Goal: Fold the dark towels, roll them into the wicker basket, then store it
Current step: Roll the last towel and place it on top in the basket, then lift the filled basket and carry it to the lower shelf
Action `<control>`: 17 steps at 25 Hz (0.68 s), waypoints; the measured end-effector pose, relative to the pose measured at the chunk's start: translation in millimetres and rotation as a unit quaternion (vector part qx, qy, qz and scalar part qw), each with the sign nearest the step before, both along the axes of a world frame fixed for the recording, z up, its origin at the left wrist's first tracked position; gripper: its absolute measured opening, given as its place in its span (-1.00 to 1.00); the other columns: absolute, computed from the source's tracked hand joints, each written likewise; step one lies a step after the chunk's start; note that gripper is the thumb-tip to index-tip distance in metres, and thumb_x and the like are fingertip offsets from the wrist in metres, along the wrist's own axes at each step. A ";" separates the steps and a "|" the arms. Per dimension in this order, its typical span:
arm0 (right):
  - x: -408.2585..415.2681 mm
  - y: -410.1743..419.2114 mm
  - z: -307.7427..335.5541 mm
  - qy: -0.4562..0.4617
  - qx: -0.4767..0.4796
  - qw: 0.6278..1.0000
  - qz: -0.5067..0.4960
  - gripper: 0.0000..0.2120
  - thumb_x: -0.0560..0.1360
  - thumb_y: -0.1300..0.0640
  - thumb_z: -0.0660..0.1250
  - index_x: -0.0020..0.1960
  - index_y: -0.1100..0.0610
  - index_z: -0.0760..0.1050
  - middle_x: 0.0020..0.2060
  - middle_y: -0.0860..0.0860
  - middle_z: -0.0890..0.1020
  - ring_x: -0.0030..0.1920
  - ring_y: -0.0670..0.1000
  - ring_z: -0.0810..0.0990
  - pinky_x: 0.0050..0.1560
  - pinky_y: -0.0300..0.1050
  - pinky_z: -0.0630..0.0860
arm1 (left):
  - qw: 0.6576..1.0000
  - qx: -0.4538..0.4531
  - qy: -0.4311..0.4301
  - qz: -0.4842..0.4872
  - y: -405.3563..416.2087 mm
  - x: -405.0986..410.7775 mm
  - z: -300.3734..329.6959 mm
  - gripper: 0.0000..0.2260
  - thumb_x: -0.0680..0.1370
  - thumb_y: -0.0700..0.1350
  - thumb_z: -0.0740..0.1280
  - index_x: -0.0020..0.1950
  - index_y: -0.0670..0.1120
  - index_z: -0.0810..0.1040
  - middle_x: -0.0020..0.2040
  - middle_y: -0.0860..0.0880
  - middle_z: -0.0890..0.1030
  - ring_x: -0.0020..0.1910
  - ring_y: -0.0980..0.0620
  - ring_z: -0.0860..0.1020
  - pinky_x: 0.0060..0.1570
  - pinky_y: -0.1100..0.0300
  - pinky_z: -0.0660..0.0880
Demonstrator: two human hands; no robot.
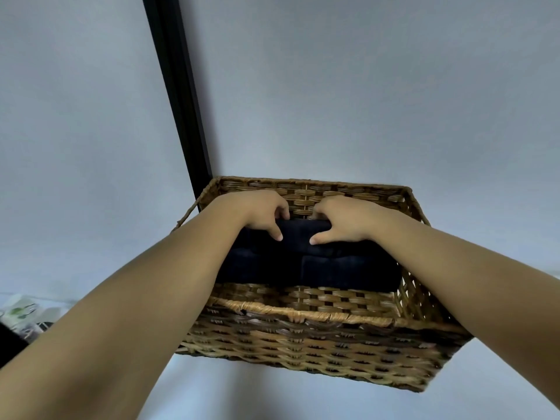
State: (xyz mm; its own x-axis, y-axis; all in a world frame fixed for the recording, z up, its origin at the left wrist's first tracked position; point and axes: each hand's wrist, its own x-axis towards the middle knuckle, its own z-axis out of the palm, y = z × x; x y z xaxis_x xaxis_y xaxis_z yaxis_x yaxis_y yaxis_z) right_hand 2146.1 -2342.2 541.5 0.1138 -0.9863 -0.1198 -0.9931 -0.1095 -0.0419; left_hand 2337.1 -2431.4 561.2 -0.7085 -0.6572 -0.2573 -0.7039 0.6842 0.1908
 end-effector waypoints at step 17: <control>-14.9 18.0 20.8 -0.069 -0.025 0.996 -0.046 -0.32 0.48 -0.36 0.31 0.45 0.02 0.38 0.36 -0.03 0.49 0.30 0.00 0.50 0.32 0.00 0.46 | 0.993 -0.064 0.083 0.052 13.0 21.3 17.8 -0.59 0.53 0.17 0.42 0.32 0.06 0.51 0.30 0.05 0.53 0.20 0.02 0.52 0.19 0.06 0.50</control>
